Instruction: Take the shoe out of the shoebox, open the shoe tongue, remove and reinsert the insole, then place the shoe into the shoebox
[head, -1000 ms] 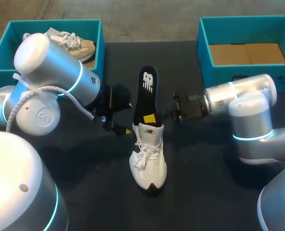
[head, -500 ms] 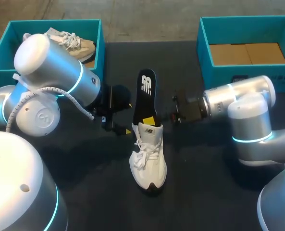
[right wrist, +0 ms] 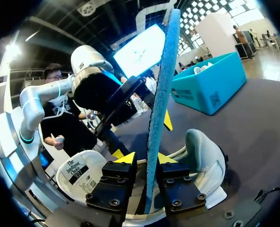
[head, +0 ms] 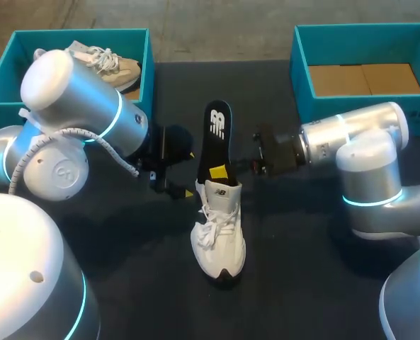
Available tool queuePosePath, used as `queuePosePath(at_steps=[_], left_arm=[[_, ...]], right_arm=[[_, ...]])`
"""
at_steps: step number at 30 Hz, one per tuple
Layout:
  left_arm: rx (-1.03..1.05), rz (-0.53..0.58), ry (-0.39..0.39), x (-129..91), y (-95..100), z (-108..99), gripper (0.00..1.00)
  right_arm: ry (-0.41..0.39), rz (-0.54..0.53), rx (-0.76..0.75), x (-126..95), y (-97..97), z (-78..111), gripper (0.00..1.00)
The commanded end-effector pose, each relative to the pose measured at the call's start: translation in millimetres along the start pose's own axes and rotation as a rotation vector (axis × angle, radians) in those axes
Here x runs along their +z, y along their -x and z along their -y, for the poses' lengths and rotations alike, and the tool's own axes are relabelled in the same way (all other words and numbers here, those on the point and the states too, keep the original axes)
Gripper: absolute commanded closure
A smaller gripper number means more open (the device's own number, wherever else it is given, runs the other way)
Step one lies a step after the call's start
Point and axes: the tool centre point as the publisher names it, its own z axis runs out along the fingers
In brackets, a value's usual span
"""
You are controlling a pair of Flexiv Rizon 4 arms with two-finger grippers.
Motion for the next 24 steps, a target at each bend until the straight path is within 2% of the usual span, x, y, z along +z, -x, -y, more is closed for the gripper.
queuePosePath(at_steps=[1,6,8,9,24], left_arm=[[0.0,0.003,0.001,-0.3,-1.5,-0.4,0.0],[0.0,0.003,0.001,-0.3,-1.5,-0.4,0.0],[0.0,0.003,0.001,-0.3,-1.5,-0.4,0.0],[0.0,0.003,0.001,-0.3,-1.5,-0.4,0.0],[0.0,0.003,0.001,-0.3,-1.5,-0.4,0.0]], right_arm=[[-0.014,-0.003,-0.001,-2.6,1.5,-4.6,0.77],[-0.024,-0.009,-0.003,-5.6,3.8,-7.2,0.84],[-0.025,-0.012,-0.003,-5.9,4.2,-7.3,0.92],[-0.027,-0.013,-0.002,-6.1,4.7,-7.0,1.0],[-0.045,-0.03,0.026,-1.9,3.7,10.3,1.0]])
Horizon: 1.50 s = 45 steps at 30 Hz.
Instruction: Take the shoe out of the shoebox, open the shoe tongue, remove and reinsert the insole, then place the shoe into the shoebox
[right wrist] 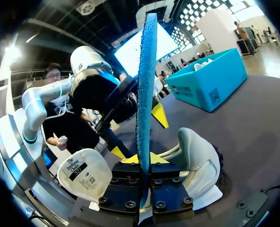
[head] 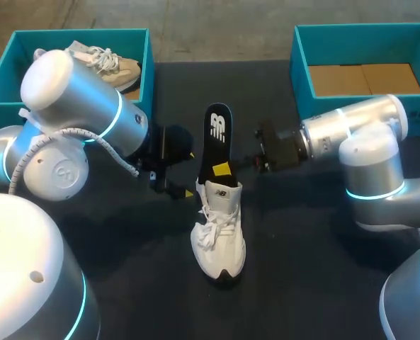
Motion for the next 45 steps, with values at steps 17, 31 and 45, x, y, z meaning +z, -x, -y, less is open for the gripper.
queuePosePath(at_steps=[17,31,45], left_arm=[[0.0,0.003,0.001,-0.3,-1.5,-0.4,0.0],[0.0,0.003,0.001,-0.3,-1.5,-0.4,0.0],[0.0,0.003,0.001,-0.3,-1.5,-0.4,0.0]], right_arm=[[-0.039,0.002,-0.006,4.4,-7.8,1.6,0.81],[-0.069,-0.005,0.001,0.9,10.0,-3.2,1.0],[-0.154,-0.029,0.082,11.6,7.3,20.1,1.0]])
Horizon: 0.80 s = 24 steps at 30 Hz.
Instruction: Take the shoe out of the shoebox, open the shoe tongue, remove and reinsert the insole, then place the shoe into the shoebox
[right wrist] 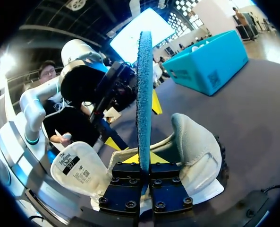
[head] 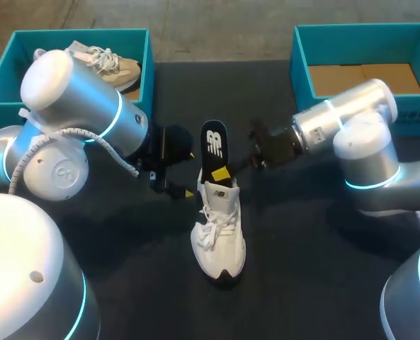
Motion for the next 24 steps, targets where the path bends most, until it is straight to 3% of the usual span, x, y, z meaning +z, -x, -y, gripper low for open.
queuePosePath(at_steps=[1,6,7,13,19,24], left_arm=[[0.0,0.003,0.001,-0.3,-1.5,-0.4,0.0],[0.0,0.003,0.001,-0.3,-1.5,-0.4,0.0],[0.0,0.003,0.001,-0.3,-1.5,-0.4,0.0],[0.0,0.003,0.001,-0.3,-1.5,-0.4,0.0],[0.0,0.003,0.001,-0.3,-1.5,-0.4,0.0],[0.0,0.003,0.001,-0.3,-1.5,-0.4,0.0]], right_arm=[[-0.023,-0.004,0.013,8.1,-1.0,6.5,1.0],[-0.03,0.007,0.018,8.2,-2.9,9.2,1.0],[-0.028,0.013,0.014,6.5,-3.5,7.7,0.88],[-0.04,0.064,-0.028,-6.7,-7.3,-5.0,0.78],[-0.045,0.083,-0.059,-15.8,-4.6,-14.6,0.78],[-0.052,0.064,-0.071,-11.6,2.1,-18.1,0.9]])
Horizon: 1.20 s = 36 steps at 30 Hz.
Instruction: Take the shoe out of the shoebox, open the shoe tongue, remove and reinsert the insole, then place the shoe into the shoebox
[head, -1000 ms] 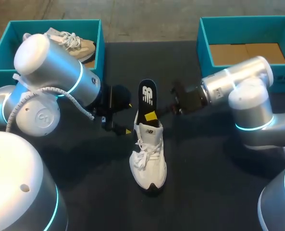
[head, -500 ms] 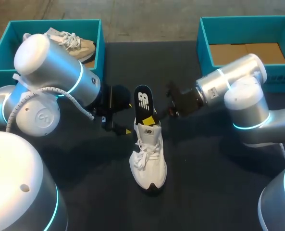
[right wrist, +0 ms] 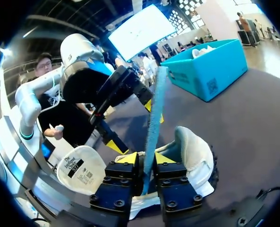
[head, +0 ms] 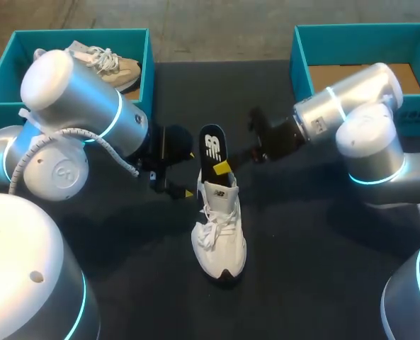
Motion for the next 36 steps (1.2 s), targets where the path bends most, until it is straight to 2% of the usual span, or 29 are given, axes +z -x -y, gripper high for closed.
queuePosePath(at_steps=[1,2,11,18,21,22,24,25,34,36], left_arm=[[0.0,0.003,0.001,-0.3,-1.5,-0.4,0.0],[0.0,0.003,0.001,-0.3,-1.5,-0.4,0.0],[0.0,0.003,0.001,-0.3,-1.5,-0.4,0.0],[0.0,0.003,0.001,-0.3,-1.5,-0.4,0.0],[0.0,0.003,0.001,-0.3,-1.5,-0.4,0.0],[0.0,0.003,0.001,-0.3,-1.5,-0.4,0.0],[0.0,0.003,0.001,-0.3,-1.5,-0.4,0.0],[0.0,0.003,0.001,-0.3,-1.5,-0.4,0.0],[0.0,0.003,0.001,-0.3,-1.5,-0.4,0.0],[0.0,0.003,0.001,-0.3,-1.5,-0.4,0.0]], right_arm=[[-0.011,-0.017,-0.001,4.3,6.8,-1.4,0.94],[-0.013,-0.02,0.001,5.5,7.6,0.1,1.0],[-0.04,-0.033,0.046,12.3,-0.2,18.2,1.0],[-0.054,-0.039,0.065,16.3,-5.9,23.0,1.0],[-0.048,-0.026,0.057,14.3,-6.1,20.6,1.0],[-0.047,-0.023,0.054,13.6,-6.0,19.5,0.96],[-0.048,-0.014,0.038,11.2,-4.9,14.3,0.83],[-0.049,-0.012,0.033,10.3,-4.5,12.3,0.82],[-0.055,-0.005,-0.005,8.1,1.4,-0.5,0.87],[-0.058,-0.008,-0.008,9.0,2.6,-1.4,0.92]])
